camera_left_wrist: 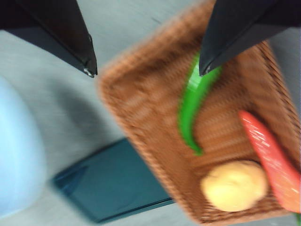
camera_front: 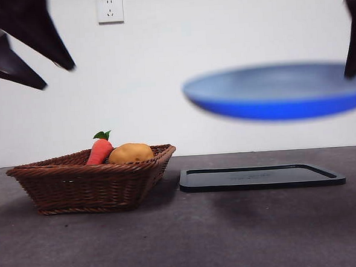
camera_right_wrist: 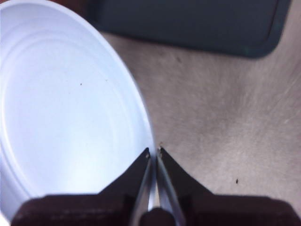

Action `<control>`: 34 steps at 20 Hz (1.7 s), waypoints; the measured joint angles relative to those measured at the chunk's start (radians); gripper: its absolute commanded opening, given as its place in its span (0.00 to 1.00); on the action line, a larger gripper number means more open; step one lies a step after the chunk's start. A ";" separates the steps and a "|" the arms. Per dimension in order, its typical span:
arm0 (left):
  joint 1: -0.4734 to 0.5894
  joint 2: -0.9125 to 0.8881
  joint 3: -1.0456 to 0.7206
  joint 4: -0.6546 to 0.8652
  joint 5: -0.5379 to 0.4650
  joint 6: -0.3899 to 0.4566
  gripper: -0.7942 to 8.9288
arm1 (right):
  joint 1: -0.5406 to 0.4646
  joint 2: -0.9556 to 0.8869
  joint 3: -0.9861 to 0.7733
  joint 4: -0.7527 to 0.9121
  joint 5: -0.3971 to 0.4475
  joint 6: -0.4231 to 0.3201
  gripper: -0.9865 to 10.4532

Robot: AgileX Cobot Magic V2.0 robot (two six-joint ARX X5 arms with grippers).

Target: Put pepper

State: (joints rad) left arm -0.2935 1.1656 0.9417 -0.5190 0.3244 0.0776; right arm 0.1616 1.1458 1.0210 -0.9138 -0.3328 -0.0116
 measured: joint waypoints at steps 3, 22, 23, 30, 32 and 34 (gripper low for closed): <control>-0.021 0.200 0.140 -0.044 -0.073 0.058 0.47 | 0.000 -0.121 0.000 -0.050 0.000 0.008 0.09; -0.065 0.685 0.328 -0.135 -0.239 0.211 0.38 | 0.000 -0.222 0.000 -0.103 0.000 0.008 0.09; -0.065 0.686 0.328 -0.134 -0.241 0.211 0.32 | 0.000 -0.222 0.000 -0.103 0.000 0.008 0.09; -0.065 0.684 0.328 -0.135 -0.244 0.210 0.17 | 0.000 -0.221 0.000 -0.103 0.000 0.008 0.09; -0.065 0.673 0.328 -0.143 -0.244 0.210 0.17 | 0.000 -0.221 0.000 -0.103 0.000 0.008 0.09; -0.065 0.640 0.328 -0.161 -0.243 0.210 0.17 | 0.000 -0.221 0.000 -0.103 0.000 0.008 0.09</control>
State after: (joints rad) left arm -0.3584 1.8053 1.2697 -0.6796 0.0811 0.2874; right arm 0.1616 0.9245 1.0210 -1.0168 -0.3325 -0.0032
